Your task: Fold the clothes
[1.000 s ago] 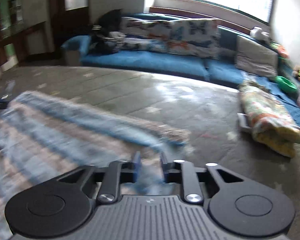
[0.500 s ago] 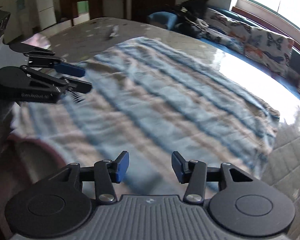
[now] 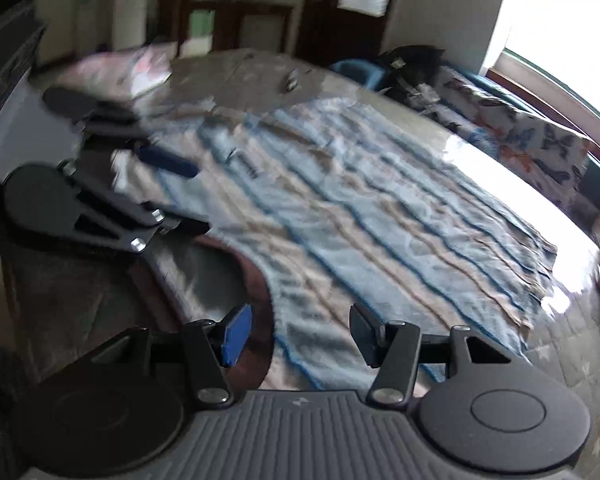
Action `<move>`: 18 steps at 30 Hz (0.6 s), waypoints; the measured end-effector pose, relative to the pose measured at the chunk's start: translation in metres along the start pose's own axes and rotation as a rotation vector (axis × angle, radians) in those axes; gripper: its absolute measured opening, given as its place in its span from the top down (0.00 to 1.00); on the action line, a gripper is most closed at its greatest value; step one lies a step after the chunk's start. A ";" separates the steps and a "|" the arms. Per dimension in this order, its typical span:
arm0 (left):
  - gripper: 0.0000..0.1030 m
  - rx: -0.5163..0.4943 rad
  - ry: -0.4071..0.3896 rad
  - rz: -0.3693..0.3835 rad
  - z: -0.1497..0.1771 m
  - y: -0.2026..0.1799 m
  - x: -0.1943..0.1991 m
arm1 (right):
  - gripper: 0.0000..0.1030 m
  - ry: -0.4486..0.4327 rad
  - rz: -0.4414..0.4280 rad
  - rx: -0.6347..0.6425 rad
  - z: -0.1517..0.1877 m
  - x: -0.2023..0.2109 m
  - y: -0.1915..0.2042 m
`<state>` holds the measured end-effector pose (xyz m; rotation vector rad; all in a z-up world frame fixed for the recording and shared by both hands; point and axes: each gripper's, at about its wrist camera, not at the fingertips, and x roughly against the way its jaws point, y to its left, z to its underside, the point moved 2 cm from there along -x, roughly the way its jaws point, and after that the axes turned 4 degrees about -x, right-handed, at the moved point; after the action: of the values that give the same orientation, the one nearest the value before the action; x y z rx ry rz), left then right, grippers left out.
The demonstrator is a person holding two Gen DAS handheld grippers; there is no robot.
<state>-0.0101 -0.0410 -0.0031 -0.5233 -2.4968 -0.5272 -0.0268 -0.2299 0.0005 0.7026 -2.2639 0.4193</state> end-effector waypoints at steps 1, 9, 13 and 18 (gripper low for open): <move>0.51 0.016 -0.014 -0.007 -0.004 0.002 0.003 | 0.46 -0.010 0.013 -0.034 0.001 0.001 -0.004; 0.49 0.063 -0.045 0.041 -0.028 -0.017 -0.008 | 0.45 0.016 0.050 -0.148 0.031 0.011 -0.018; 0.48 0.070 -0.041 0.087 -0.037 -0.035 -0.019 | 0.45 -0.022 0.095 -0.258 0.044 0.035 -0.039; 0.47 0.056 -0.038 0.151 -0.043 -0.058 -0.026 | 0.46 -0.040 0.218 -0.439 0.071 0.055 -0.082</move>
<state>0.0015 -0.1166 0.0003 -0.6987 -2.4751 -0.3918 -0.0491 -0.3493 -0.0016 0.2420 -2.3654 0.0005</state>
